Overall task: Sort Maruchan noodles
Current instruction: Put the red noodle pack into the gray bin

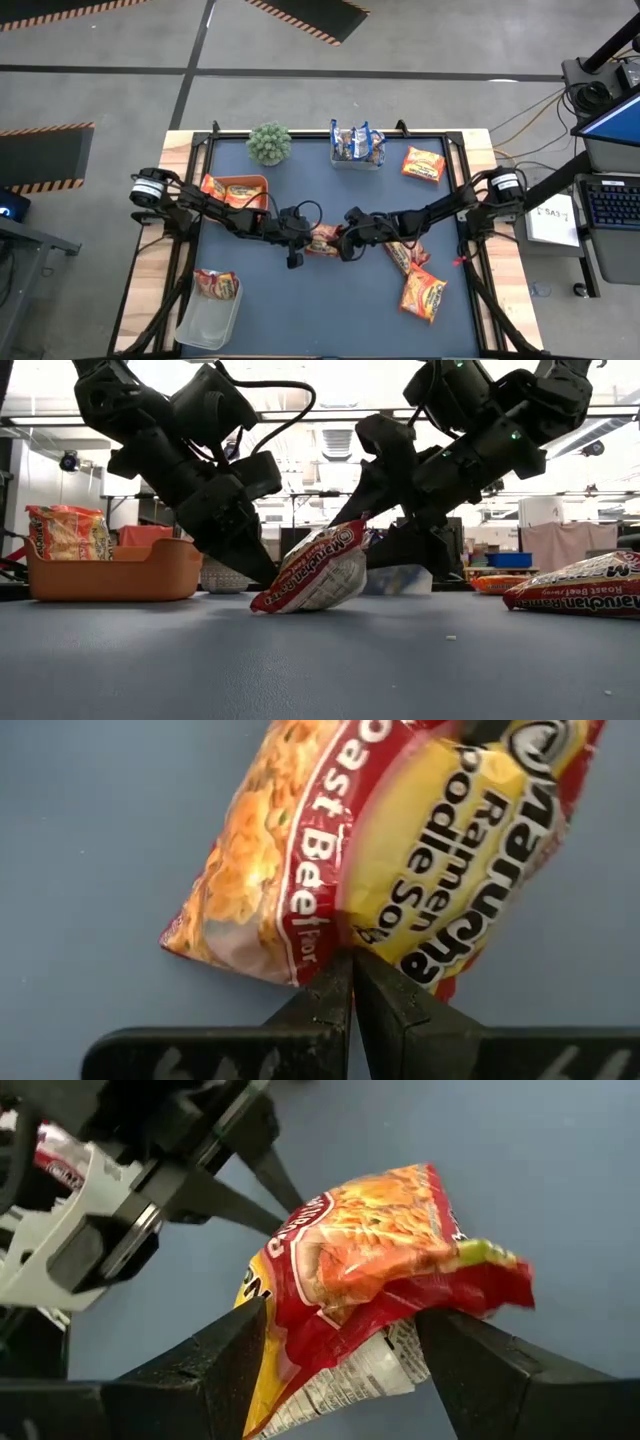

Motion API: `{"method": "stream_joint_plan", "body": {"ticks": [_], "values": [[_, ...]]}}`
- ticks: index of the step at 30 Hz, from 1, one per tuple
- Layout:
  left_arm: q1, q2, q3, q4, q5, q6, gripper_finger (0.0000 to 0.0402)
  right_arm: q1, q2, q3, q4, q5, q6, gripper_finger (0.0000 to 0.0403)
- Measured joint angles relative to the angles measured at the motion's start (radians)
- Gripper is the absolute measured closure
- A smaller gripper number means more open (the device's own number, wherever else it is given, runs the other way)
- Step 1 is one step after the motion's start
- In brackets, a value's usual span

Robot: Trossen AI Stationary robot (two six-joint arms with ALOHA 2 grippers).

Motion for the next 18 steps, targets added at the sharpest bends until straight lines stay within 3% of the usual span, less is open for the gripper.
{"method": "stream_joint_plan", "body": {"ticks": [8, 18], "values": [[0.000, 0.000, 0.000, -0.002, 0.000, -0.006, 0.0402, -0.044, -0.006, 0.000, -0.063, -0.099, 0.138, 0.0135], [-0.003, 0.000, 0.000, 0.001, 0.001, -0.032, 0.0402, -0.055, -0.092, -0.002, -0.200, -0.091, 0.136, 0.0106]]}}
